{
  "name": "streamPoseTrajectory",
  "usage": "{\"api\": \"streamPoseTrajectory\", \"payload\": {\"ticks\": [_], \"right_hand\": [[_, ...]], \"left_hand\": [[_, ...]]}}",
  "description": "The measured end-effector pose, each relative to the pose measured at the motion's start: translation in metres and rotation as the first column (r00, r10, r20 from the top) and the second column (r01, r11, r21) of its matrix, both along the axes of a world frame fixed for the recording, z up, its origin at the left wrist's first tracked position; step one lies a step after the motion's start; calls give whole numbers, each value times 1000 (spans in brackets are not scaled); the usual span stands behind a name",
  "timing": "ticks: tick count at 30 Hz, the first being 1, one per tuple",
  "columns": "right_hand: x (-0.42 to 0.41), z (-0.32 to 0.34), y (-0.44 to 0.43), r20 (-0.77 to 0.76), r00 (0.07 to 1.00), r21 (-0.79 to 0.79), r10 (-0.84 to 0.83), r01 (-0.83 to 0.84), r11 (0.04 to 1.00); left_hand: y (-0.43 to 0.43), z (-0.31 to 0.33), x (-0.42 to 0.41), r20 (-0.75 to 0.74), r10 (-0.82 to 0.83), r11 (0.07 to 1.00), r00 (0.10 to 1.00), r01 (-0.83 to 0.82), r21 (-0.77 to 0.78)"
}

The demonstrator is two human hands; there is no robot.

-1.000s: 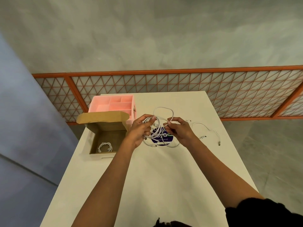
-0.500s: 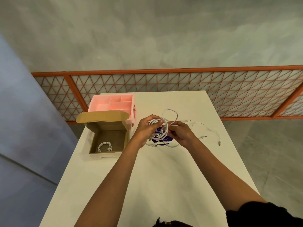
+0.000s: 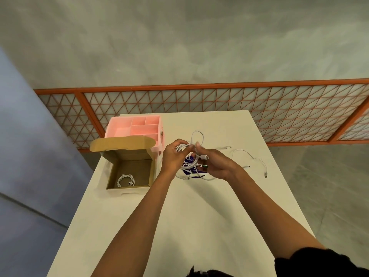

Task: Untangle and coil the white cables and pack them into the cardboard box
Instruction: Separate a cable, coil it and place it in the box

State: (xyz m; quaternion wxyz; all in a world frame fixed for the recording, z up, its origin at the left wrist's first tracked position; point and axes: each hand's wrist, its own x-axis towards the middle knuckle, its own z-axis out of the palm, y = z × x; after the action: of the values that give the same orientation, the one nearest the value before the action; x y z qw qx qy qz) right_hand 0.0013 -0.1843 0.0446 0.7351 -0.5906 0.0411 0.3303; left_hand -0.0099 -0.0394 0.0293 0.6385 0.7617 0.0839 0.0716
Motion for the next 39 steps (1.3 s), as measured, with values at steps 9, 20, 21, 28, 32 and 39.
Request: {"api": "streamPoseTrajectory", "payload": {"ticks": [9,20,21,28,32,39], "right_hand": [[6,28,2,433,876,-612,213,112,783],[4,73,-12,509,754,-649,415,20,761],[3,76,-13,508,748,-643,427,0,766],[1,103,-40,477,750,-642,458,-58,764],[-1,108,-41,504,728,-589,464,-104,802],[-2,111,-44,520,732,-529,441,-130,839]], "left_hand": [[-1,-7,5,105,92,989,990,-102,103],[11,-16,16,97,152,981,984,-162,106],[11,-15,16,100,150,980,984,-161,114],[21,-23,20,64,177,981,982,-181,71],[20,-25,21,54,198,978,979,-201,60],[17,-17,20,10,233,972,972,-233,-9]]}}
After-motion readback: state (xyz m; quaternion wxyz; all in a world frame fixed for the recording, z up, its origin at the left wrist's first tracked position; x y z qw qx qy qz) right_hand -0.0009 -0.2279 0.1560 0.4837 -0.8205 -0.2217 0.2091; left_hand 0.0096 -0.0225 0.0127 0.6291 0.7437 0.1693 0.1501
